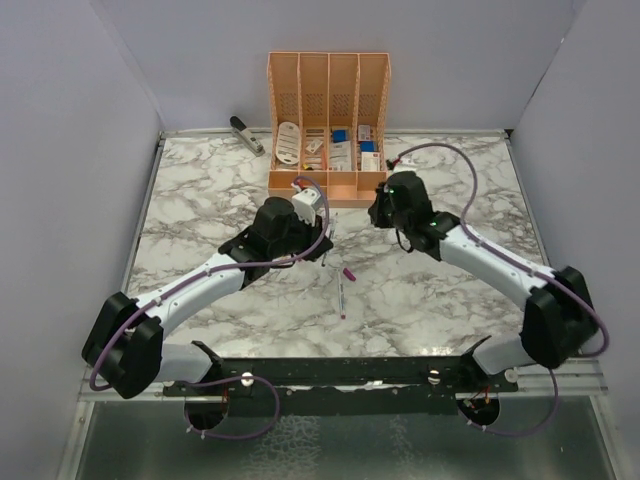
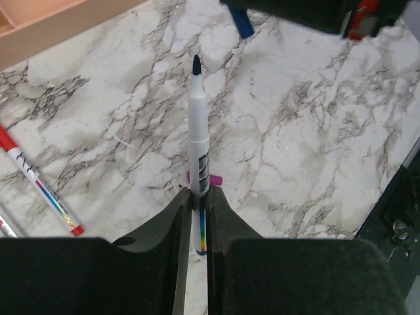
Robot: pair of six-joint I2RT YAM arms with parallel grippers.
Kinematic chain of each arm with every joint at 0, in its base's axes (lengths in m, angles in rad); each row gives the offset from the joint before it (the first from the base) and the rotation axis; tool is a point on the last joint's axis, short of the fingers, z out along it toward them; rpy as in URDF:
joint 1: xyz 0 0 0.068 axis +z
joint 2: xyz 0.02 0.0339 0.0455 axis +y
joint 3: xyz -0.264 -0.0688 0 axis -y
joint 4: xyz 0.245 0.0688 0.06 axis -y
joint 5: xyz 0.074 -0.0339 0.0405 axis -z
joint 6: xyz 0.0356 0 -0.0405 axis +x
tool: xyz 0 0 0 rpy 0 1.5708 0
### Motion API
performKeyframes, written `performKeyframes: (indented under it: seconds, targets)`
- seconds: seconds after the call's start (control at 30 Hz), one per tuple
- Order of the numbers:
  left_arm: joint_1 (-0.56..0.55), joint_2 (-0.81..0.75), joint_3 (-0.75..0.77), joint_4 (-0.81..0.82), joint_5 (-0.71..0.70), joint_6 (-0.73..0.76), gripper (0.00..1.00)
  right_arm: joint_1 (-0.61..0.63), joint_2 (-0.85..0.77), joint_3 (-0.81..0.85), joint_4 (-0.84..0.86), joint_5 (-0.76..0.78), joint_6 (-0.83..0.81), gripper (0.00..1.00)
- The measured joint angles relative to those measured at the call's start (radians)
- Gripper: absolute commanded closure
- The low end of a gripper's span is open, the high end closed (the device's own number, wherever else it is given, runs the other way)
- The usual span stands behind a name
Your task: Insert the pens into the pen caps
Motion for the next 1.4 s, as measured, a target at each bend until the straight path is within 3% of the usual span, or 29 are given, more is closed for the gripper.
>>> performKeyframes:
  seconds: [0.2, 0.53, 1.03, 1.4]
  targets:
    - [0.0, 0.0, 0.0, 0.076, 0.081, -0.007, 1.0, -0.007, -0.286, -0.143, 0.31, -0.011, -0.021, 0.99]
    - [-0.003, 0.032, 0.067, 0.2, 0.208, -0.063, 1.0, -0.009, -0.399, -0.252, 0.582, -0.102, 0.009, 0.99]
    - [-0.036, 0.083, 0.128, 0.266, 0.312, -0.119, 1.0, -0.009, -0.481, -0.301, 0.804, -0.222, 0.049, 0.99]
    - [-0.04, 0.086, 0.128, 0.286, 0.315, -0.141, 1.0, -0.009, -0.481, -0.304, 0.815, -0.263, 0.04, 0.99]
